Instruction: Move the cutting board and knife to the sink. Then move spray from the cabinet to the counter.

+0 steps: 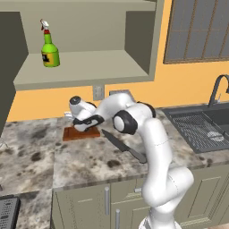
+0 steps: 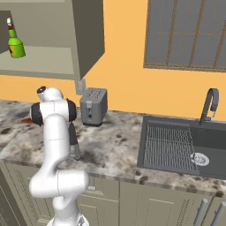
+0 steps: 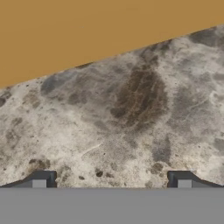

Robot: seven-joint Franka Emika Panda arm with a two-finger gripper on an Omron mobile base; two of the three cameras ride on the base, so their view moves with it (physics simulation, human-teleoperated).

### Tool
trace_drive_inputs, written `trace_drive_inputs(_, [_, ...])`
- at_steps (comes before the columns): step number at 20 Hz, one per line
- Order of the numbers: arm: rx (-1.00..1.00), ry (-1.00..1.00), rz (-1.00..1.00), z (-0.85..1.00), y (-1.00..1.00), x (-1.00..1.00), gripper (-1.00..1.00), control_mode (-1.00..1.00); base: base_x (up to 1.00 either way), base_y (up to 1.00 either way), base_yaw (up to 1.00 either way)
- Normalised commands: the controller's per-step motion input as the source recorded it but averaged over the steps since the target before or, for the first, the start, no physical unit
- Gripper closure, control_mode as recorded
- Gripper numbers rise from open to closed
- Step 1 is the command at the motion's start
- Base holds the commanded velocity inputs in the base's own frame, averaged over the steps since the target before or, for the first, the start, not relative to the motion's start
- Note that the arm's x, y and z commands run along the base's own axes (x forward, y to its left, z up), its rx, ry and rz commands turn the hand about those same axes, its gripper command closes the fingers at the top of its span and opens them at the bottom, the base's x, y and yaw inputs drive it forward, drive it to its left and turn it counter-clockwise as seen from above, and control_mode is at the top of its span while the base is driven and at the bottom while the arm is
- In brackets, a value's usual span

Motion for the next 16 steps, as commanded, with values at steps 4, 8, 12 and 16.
trace_drive_inputs(4, [0.0, 0.0, 0.0, -0.31, 0.0, 0.08, -1.0, -1.0, 0.0, 0.0, 0.0])
trace_drive_inputs(8, [0.0, 0.0, 0.0, -0.28, 0.0, 0.0, -1.0, -1.0, 0.0, 0.0, 0.0])
trace_drive_inputs(12, [0.0, 0.01, 0.0, -0.31, 0.0, -0.03, -1.0, -1.0, 0.0, 0.0, 0.0])
trace_drive_inputs(16, [0.0, 0.06, 0.0, -0.33, 0.0, -0.19, -1.0, -1.0, 0.0, 0.0, 0.0])
